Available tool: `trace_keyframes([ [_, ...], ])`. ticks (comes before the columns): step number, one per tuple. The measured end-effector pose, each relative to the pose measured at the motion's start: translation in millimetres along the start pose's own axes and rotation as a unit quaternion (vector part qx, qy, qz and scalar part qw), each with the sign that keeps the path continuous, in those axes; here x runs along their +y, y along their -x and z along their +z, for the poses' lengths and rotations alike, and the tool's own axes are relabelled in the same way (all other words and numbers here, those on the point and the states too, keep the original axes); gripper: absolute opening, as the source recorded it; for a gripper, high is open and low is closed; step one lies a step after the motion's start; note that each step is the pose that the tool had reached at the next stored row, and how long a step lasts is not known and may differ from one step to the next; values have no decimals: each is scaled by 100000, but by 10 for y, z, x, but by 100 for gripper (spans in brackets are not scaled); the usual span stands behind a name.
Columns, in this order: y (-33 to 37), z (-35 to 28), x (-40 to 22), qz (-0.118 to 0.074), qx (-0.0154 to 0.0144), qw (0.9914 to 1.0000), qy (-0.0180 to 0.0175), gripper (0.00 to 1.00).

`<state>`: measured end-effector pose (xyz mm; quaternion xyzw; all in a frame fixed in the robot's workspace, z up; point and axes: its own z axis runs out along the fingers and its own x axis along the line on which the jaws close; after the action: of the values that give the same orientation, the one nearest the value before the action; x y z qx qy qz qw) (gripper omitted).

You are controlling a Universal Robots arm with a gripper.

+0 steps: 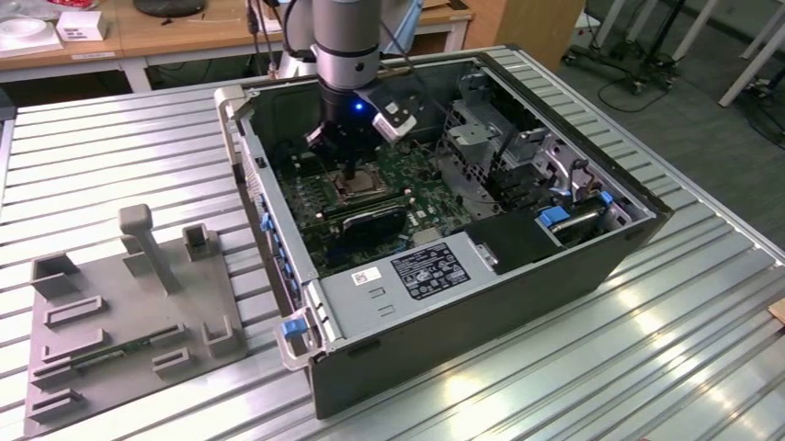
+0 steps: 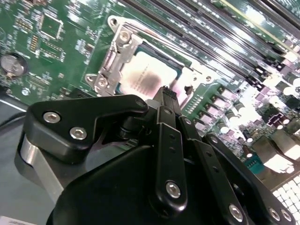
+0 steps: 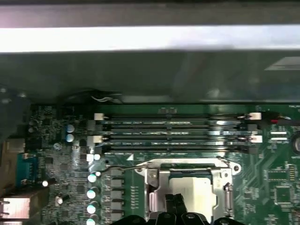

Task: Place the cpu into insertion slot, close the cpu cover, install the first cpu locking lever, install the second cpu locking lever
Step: 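Close the cpu cover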

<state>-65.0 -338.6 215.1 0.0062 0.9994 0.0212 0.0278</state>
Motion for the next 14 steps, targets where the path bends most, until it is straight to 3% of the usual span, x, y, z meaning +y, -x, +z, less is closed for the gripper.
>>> trace_keyframes([
  [7, -15, 0, -1, -2, 9, 100000, -29, 11],
  [14, -96, 12, -2, -26, -99, 100000, -181, 11],
])
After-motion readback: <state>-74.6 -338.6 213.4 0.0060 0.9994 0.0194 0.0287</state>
